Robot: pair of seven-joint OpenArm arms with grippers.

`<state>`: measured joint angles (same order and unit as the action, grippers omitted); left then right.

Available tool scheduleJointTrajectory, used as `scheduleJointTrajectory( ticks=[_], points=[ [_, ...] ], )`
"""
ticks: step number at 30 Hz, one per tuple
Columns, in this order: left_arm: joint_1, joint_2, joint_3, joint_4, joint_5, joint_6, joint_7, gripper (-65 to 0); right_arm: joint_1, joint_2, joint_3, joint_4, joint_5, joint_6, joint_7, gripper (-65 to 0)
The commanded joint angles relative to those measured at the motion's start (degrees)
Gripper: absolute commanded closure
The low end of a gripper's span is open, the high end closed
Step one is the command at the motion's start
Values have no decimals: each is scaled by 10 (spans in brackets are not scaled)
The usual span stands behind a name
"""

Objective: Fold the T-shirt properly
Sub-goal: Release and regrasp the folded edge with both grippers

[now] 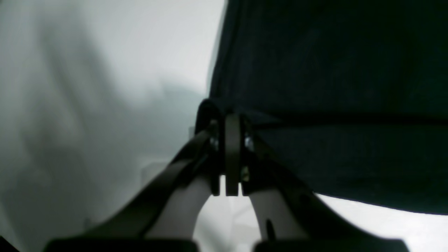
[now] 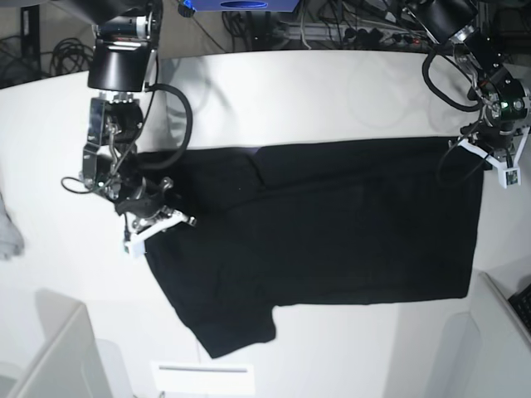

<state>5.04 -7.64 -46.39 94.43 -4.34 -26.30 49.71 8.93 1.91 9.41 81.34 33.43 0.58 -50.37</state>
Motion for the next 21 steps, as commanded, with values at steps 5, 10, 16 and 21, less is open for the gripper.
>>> scheduleJointTrajectory(
  ticks=[5,10,16,21],
  points=[
    [-5,-10,0,11,-4,2,-12,0,14,2,2,9,7,2,8,0],
    [-16,-10,-3,9,-1,2,-13,0,12,2,2,9,10,2,6,0],
    [-22,-10,-4,10,-3,2,-13,-176,10,2,4,9,13,2,6,-66],
    [-46,-9,-7,5,-6,0,-14,-411,-7,-2,54,27,13,2,11,-270]
  ],
)
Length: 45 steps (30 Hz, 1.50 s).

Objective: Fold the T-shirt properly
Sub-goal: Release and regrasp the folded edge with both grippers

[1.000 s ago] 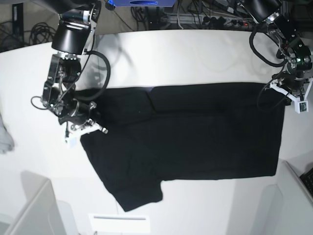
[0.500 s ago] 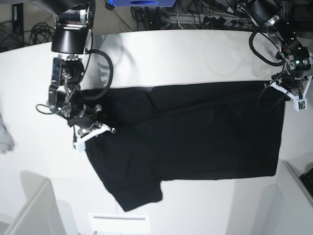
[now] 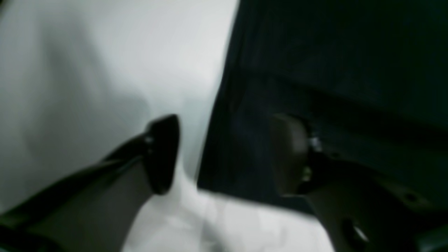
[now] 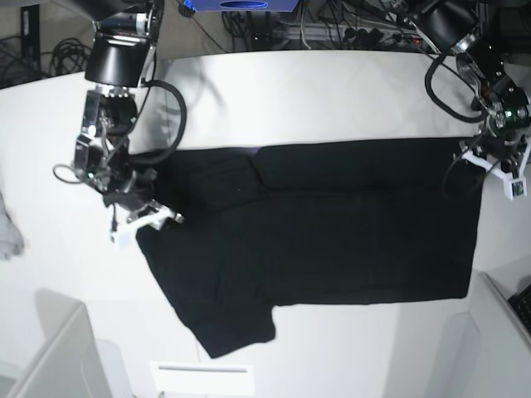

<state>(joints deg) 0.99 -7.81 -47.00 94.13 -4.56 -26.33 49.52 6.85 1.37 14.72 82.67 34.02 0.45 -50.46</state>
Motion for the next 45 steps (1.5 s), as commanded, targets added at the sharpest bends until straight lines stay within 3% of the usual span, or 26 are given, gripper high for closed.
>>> scheduleJointTrajectory(
  ticks=[1,3,6,10,16,19,26,42,45],
  points=[
    [-10,-7,-7,7,-4,-1,-12,-429,3,3,11,28,7,3,14,-266],
    [-14,-5,-26,15,-8,-1,-12,-434,-29,3,29,77,7,3,42,-249],
    [-6,-5,-72,36,-87,-10,-12,-434,-96,0,43,159,6,-8,92,-236],
    [52,-8,-119,53,-205,-38,-11,-434,-174,-21,55,233,7,-95,113,-245],
    [139,-1,-163,53,-250,-41,-12,-434,-231,-76,98,234,15,-99,113,-368],
    [165,8,-186,50,-273,-42,-13,-434,-232,-80,118,195,32,-99,113,-392],
    [174,8,-185,6,-277,-77,-13,-433,-208,-77,117,111,48,-97,123,-395],
    [136,7,-169,-14,-276,-74,-12,-433,-182,-48,108,56,47,-96,145,-392],
    [114,8,-169,-31,-241,-67,-11,-433,-184,-48,108,58,47,-95,145,-392]
  ],
)
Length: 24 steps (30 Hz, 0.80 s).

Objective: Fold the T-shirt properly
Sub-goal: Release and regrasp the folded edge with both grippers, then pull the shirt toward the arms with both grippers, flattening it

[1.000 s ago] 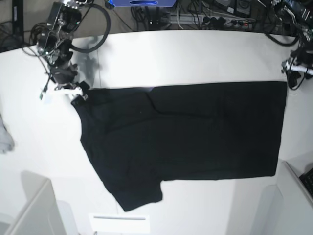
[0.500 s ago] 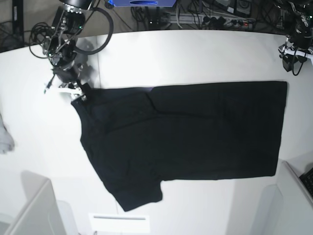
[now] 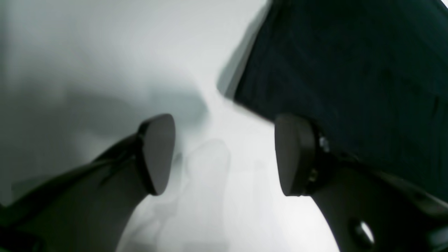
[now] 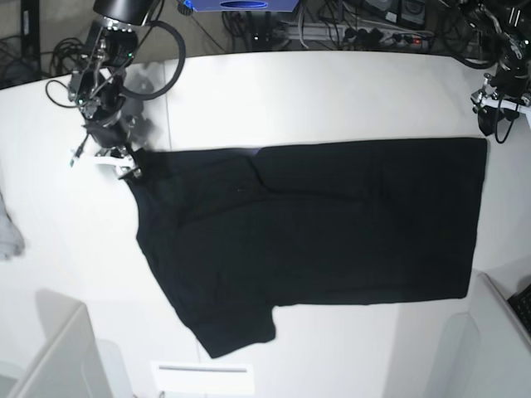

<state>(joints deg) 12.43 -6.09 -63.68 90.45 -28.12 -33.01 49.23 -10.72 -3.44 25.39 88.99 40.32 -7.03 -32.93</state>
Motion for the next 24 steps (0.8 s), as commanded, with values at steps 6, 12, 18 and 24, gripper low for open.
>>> scheduleJointTrajectory(
  ticks=[6,12,18,24],
  points=[
    [-54,-12,-2,-44,43,6,-8,-433,-17,16,-45,-2,-13,-21,-29,-390],
    [-90,-13,-2,-81,46,7,-8,-433,-18,16,-55,-4,-13,-21,-28,-390],
    [-118,-14,-1,-123,46,7,-8,-433,-18,16,-52,-4,-13,-21,-27,-390],
    [-119,-14,35,-132,46,9,-9,-431,-18,16,-52,-6,-13,-21,-26,-389]
  ],
)
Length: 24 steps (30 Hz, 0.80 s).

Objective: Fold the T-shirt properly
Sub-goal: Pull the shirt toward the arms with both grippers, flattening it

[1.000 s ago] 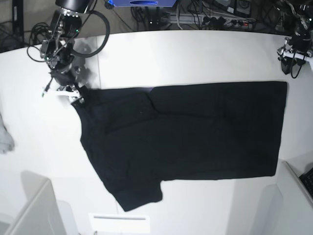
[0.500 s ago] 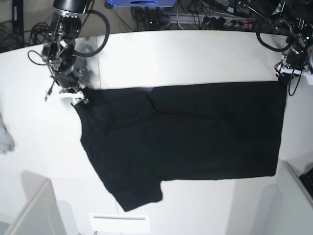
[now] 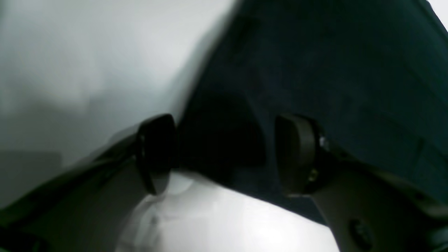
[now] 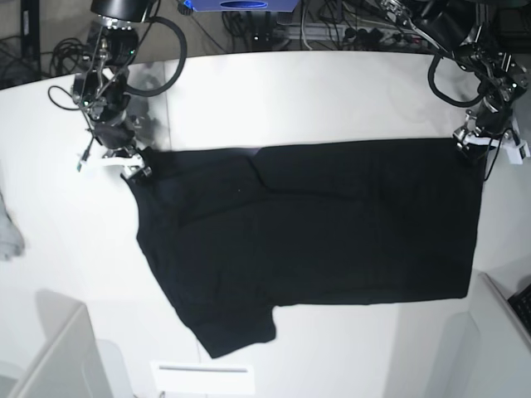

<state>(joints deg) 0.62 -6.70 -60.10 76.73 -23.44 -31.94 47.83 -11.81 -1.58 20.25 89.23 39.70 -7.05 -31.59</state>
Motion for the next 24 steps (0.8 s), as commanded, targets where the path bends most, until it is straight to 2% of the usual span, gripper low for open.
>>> scheduleJointTrajectory(
  ticks=[1,3,4,6,8,9,11,12,18,24],
  points=[
    [-2,-8,-1,5,-1,-2,5,-425,-7,-3,-1,-8,-7,-21,-40,-389],
    [-3,-8,-1,5,-1,-2,5,-360,-7,-3,-1,-8,-8,-21,-40,-386],
    [-2,-8,-1,5,-1,-2,5,-301,-7,-3,-1,-9,-8,-21,-40,-366],
    [2,-8,-1,11,-1,-2,5,-160,-7,-2,0,-9,-8,-21,-33,-284],
    [7,-10,-1,11,-1,-2,4,-26,-8,-1,0,-10,-9,-21,-12,-174],
    [9,-15,2,10,0,-2,4,0,-8,0,0,-10,-9,-21,-6,-117],
    [10,-24,3,6,0,-2,4,0,-8,1,0,-10,-9,-21,-3,-17],
    [10,-24,3,6,1,-2,5,0,-8,1,0,-10,-9,-21,-2,0],
    [15,-23,4,62,111,-5,5,0,-15,2,20,3,-7,-21,-4,0],
    [72,-24,77,113,118,-5,5,0,-62,0,30,65,-7,-21,-5,0]
  ],
)
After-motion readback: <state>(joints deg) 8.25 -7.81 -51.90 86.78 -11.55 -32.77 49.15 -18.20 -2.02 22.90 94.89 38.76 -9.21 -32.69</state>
